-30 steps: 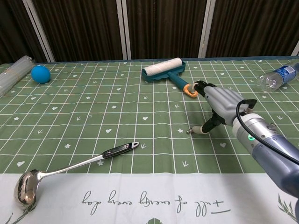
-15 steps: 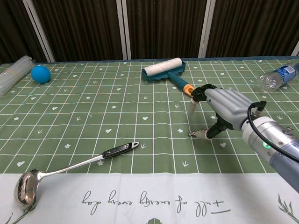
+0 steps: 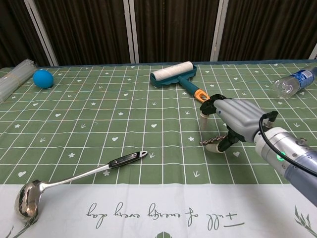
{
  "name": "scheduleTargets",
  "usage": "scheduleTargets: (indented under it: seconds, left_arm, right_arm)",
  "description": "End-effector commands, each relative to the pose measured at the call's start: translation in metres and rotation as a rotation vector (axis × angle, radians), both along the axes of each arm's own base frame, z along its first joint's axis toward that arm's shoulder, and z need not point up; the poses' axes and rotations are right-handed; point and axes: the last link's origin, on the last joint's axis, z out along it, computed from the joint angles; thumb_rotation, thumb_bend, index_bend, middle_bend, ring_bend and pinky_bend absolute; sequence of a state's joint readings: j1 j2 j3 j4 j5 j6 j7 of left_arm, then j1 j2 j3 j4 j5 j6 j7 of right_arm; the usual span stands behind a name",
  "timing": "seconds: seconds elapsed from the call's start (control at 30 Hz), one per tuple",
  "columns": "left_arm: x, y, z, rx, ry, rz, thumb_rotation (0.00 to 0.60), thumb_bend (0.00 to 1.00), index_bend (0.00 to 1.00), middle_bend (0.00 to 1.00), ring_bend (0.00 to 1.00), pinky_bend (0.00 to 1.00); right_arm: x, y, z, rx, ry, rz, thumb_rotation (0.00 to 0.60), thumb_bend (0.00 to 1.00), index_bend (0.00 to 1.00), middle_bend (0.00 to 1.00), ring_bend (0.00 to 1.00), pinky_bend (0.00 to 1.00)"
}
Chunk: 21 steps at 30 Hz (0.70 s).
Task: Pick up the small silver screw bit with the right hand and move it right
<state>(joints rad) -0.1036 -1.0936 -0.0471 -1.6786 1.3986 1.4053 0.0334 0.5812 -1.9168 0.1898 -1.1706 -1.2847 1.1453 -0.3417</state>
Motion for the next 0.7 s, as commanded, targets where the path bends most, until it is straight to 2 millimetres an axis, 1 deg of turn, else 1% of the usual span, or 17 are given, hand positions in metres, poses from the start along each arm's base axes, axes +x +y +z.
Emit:
scheduleTargets:
  seconds: [0.03,0.37,0.7]
  left_arm:
    - [-0.0001,0.0001,0.0001,0.001,0.000,0.001,0.600,0.15,0.00,0.00,0.00,0.00]
    - [0.0001,0.0003,-0.0001,-0.001,-0.003,0.001,0.600,0.15,0.00,0.00,0.00,0.00]
    - [0.0003,0.0005,0.0000,-0.002,-0.011,0.000,0.600,0.15,0.00,0.00,0.00,0.00]
  right_arm:
    - [0.0002,0.0007,-0.0038,0.011,0.003,0.003,0.600,0.14,0.46,0.16,0.00,0.13]
    - [0.0037,-0.0061,-0.0075,0.006,0.030,0.023,0.600,0.17,0.46,0.16,0.00,0.13]
    - [0.0005,-0.0065,-0.0094,0.013,0.059,0.014,0.600,0.24,0.45,0.16,0.00,0.13]
